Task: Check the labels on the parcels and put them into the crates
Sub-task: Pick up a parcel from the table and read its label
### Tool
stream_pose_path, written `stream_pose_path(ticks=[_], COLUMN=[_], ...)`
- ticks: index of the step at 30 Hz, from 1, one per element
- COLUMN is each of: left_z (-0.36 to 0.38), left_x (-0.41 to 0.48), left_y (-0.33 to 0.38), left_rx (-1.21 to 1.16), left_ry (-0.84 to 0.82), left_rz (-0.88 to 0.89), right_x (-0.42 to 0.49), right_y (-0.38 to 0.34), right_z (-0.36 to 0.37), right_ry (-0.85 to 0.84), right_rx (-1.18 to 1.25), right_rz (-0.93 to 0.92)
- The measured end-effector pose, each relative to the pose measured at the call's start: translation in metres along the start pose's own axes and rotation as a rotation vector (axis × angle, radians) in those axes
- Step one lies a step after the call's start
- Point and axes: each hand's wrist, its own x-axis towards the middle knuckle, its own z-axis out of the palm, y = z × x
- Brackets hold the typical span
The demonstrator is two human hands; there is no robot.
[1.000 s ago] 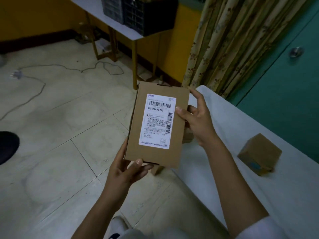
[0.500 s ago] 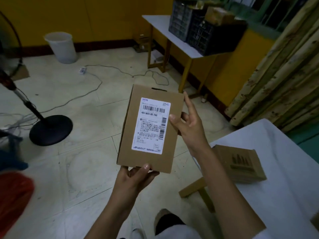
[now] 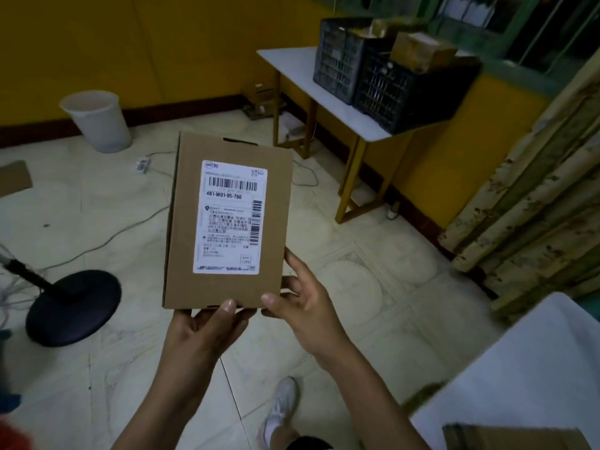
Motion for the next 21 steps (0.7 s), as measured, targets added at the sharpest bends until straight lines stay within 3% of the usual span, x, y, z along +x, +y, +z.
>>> stream_pose_path(ticks=[6, 14, 21], left_z=[0.015, 0.032, 0.024], left_x=[0.131, 0.274, 0.437], left_y=[0.028, 0.034, 0.039], left_rx=[0.051, 0.026, 0.057], left_ry=[0.16, 0.102, -0.002], left_rz=[0.043, -0.011, -0.036], right_x=[0.12, 0.234, 0.38], right_y=[-0.025, -0.018, -0.014], right_z=[-0.038, -0.062, -0.066], right_ry=[0.069, 0.226, 0.355], right_rx=[0.069, 0.14, 0.159], right_rz=[0.008, 0.123, 0.076])
